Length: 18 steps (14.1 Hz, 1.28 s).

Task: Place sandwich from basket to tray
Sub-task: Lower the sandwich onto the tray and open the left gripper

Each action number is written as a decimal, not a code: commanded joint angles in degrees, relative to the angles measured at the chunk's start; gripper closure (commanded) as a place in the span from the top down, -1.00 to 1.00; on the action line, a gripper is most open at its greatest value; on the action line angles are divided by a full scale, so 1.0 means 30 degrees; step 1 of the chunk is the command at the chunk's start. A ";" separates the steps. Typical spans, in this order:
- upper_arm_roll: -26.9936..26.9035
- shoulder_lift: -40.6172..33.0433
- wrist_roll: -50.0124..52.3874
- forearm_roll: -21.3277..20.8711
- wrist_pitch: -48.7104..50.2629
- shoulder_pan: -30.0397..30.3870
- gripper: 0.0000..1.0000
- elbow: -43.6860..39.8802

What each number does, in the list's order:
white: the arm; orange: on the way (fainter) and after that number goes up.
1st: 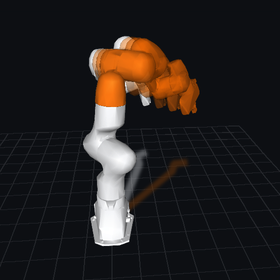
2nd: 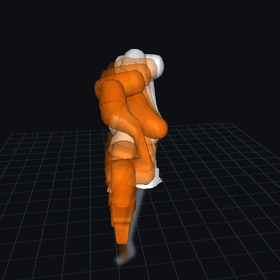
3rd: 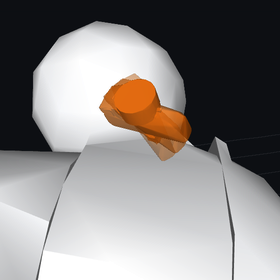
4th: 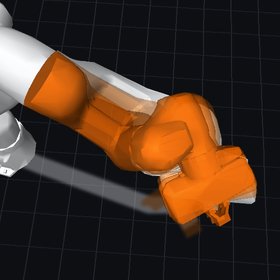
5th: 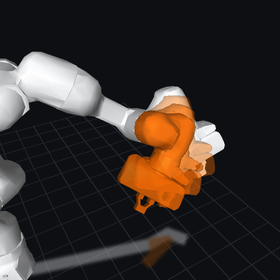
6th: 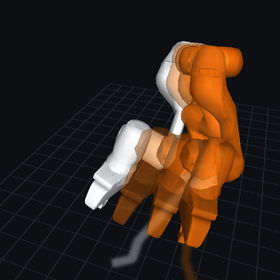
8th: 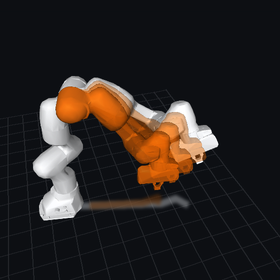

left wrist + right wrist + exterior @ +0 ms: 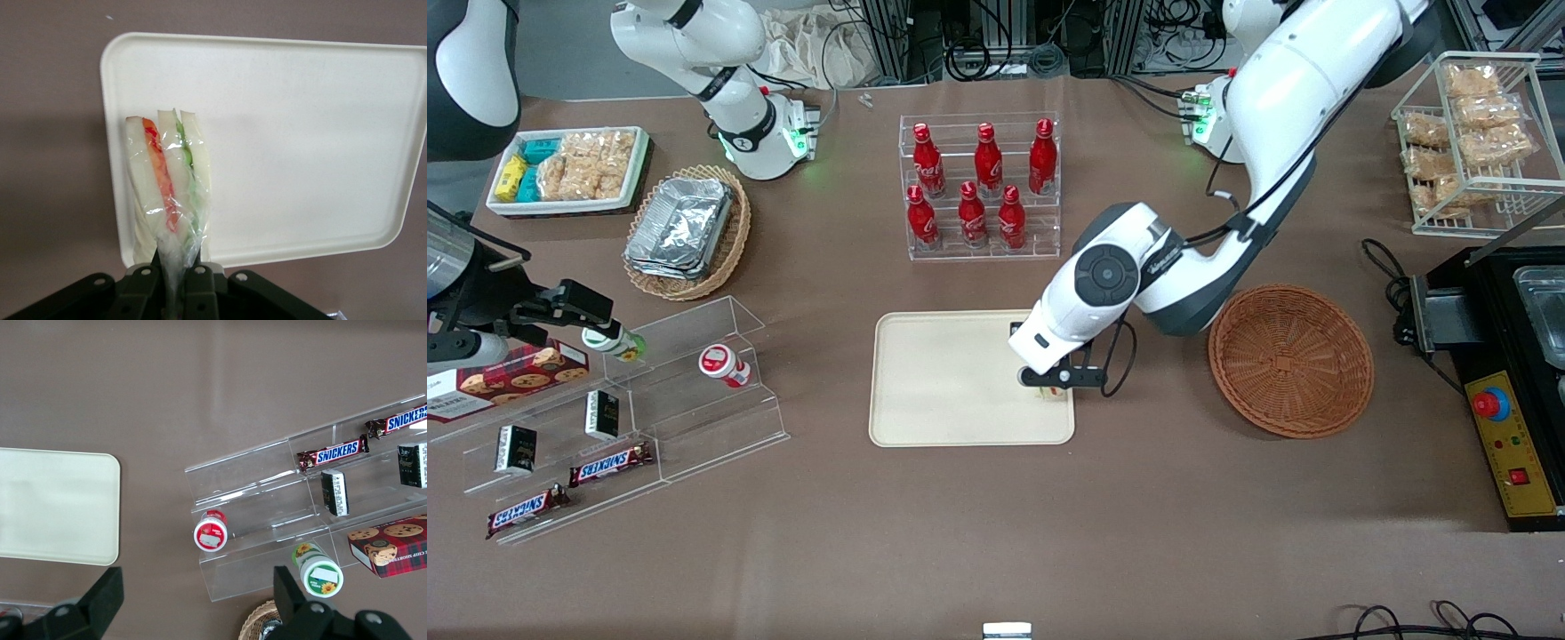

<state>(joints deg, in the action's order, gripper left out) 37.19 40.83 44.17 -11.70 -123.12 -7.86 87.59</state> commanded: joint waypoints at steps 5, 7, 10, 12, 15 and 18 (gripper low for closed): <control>-0.0503 0.2094 0.0218 -0.1520 -0.1178 -0.0574 -1.00 -0.0487; -0.0533 0.2154 0.0333 -0.1520 -0.1119 -0.0545 -0.33 -0.0486; -0.0533 0.1950 0.0480 -0.1316 -0.0974 -0.0399 0.99 -0.0487; -0.0504 0.1105 0.0451 -0.1257 0.0307 0.0009 1.00 -0.0516; -0.0445 -0.1296 -0.0191 -0.1315 0.3471 0.0799 1.00 -0.0546; -0.0416 -0.3201 -0.1949 -0.0267 0.5438 0.2000 1.00 -0.0603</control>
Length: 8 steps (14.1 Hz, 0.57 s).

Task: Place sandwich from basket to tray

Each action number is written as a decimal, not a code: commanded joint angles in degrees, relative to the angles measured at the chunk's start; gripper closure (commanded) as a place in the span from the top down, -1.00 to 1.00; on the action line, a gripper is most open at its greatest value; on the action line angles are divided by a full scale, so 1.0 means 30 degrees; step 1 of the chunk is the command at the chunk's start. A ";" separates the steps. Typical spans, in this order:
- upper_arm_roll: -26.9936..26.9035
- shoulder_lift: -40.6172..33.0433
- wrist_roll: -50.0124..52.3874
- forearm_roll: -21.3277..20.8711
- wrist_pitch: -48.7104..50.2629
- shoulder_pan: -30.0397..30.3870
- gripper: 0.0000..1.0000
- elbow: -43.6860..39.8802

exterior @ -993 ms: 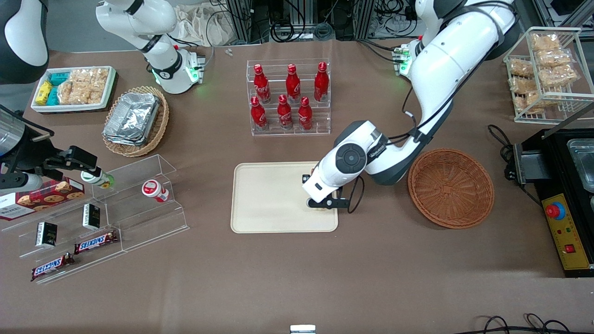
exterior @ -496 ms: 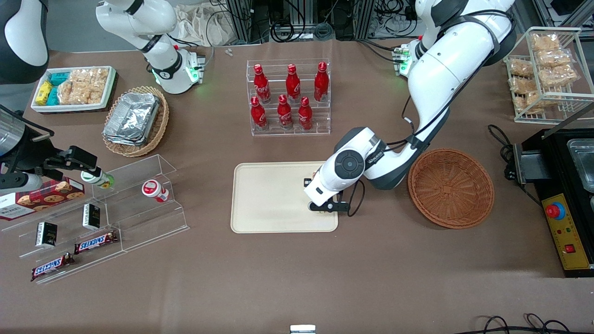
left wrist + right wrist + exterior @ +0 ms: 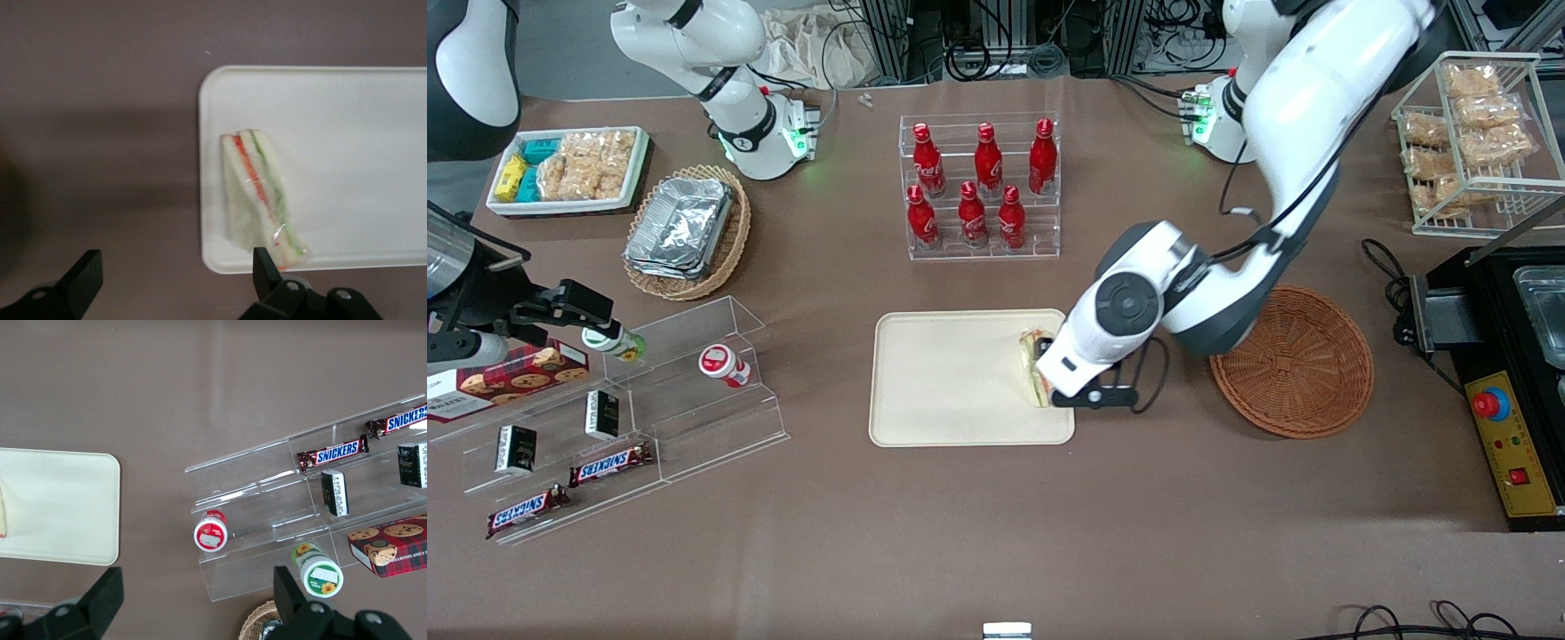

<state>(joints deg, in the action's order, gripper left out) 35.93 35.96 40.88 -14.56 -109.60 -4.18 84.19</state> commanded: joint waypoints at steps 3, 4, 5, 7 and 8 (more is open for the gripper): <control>0.0034 -0.3659 -0.3187 0.1921 0.3275 0.2296 0.99 0.0297; 0.0034 -0.4420 -0.4183 0.2389 0.3950 0.2939 0.99 0.0209; 0.0034 -0.5065 -0.5208 0.2683 0.4711 0.3613 0.99 0.0179; -0.0024 -0.6267 -0.6997 0.2657 0.6205 0.4583 0.99 -0.0054; -0.0053 -0.6795 -0.7614 0.2657 0.6764 0.5079 0.99 -0.0114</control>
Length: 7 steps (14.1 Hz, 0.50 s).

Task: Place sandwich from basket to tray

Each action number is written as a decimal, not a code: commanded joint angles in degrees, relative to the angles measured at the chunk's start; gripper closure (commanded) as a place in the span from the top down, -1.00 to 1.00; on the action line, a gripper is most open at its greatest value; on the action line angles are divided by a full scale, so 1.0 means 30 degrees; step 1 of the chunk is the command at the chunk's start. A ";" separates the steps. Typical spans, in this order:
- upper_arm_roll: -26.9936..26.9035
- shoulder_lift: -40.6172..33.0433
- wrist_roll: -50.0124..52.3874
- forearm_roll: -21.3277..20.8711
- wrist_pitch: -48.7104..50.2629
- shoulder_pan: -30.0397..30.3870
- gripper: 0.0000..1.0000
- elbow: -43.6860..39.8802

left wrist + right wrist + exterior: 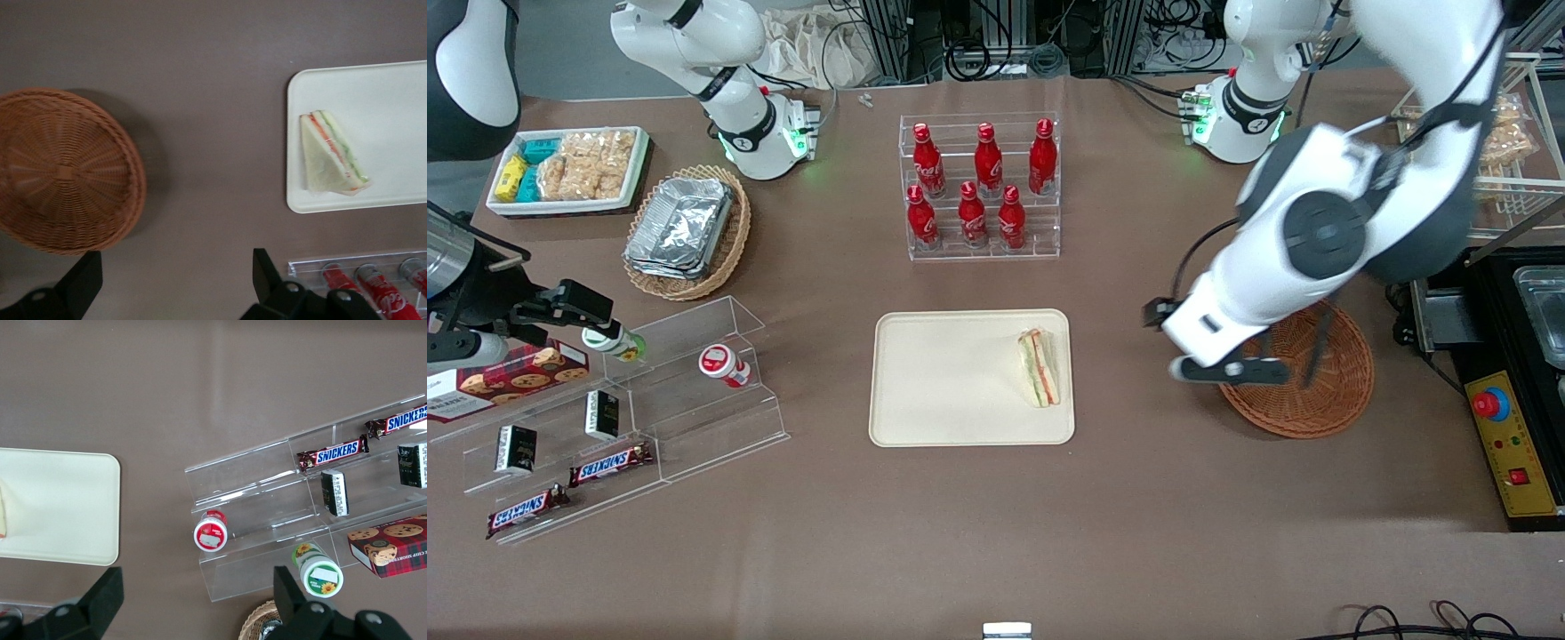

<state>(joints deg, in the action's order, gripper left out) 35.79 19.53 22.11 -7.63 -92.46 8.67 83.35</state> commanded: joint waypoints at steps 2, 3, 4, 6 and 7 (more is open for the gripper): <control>-0.0034 -0.1822 -0.1569 0.0055 0.1318 0.1589 0.99 0.0194; -0.0150 -0.2200 -0.1452 -0.0411 0.1522 0.1591 1.00 0.0194; -0.0355 -0.2610 -0.1451 -0.0764 0.1814 0.1707 1.00 0.0223; -0.0532 -0.2790 -0.1627 -0.0797 0.1963 0.2291 1.00 0.0194; -0.0532 -0.2790 -0.1627 -0.0797 0.1963 0.2614 1.00 0.0194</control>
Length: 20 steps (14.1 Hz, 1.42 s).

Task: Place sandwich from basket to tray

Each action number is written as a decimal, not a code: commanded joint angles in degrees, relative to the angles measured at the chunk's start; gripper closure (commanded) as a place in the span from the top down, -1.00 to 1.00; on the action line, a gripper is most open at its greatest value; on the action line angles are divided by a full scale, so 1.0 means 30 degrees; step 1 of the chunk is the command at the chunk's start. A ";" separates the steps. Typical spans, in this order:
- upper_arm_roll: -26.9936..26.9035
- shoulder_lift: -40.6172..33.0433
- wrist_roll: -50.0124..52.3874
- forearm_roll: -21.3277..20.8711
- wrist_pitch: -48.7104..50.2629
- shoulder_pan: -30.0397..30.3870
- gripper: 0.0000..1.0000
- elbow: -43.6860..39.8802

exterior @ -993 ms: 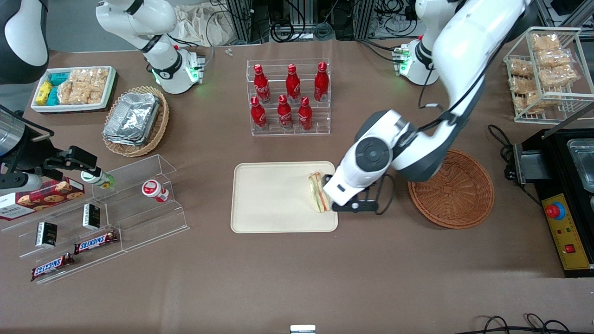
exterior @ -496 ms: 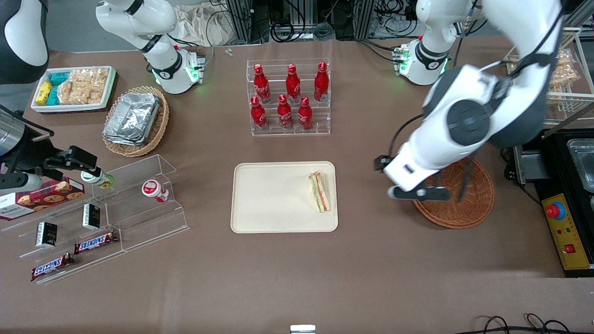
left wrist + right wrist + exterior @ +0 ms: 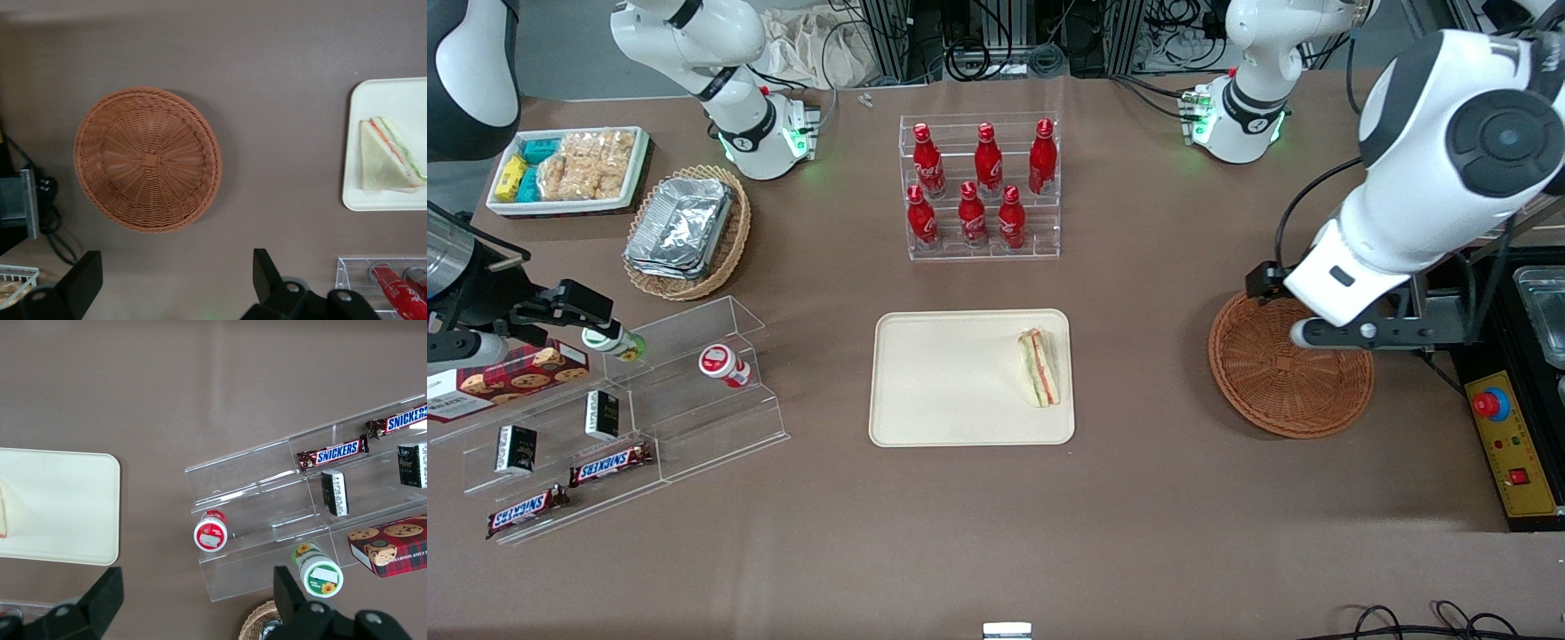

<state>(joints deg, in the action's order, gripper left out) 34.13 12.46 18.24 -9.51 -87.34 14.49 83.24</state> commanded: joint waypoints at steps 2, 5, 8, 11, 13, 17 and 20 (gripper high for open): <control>-0.0038 -0.0433 -0.0280 -0.0229 0.0197 0.0881 1.00 0.0233; 0.0049 -0.0462 -0.0512 -0.0083 -0.0184 0.2313 1.00 0.0233; -0.0620 -0.1719 -0.5538 0.0180 -0.0185 0.3018 1.00 0.0612; -0.0742 -0.1782 -0.5934 0.0708 -0.0214 0.3458 1.00 0.0469; -0.0712 -0.1722 -0.5816 0.0767 -0.0214 0.3955 1.00 0.0176; -0.0712 -0.1781 -0.5757 0.0738 -0.0185 0.4134 1.00 0.0320; -0.0712 -0.1694 -0.5728 0.0767 -0.0243 0.4251 1.00 0.0262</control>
<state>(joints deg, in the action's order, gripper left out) 31.66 8.36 1.96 -8.09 -87.64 26.17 83.25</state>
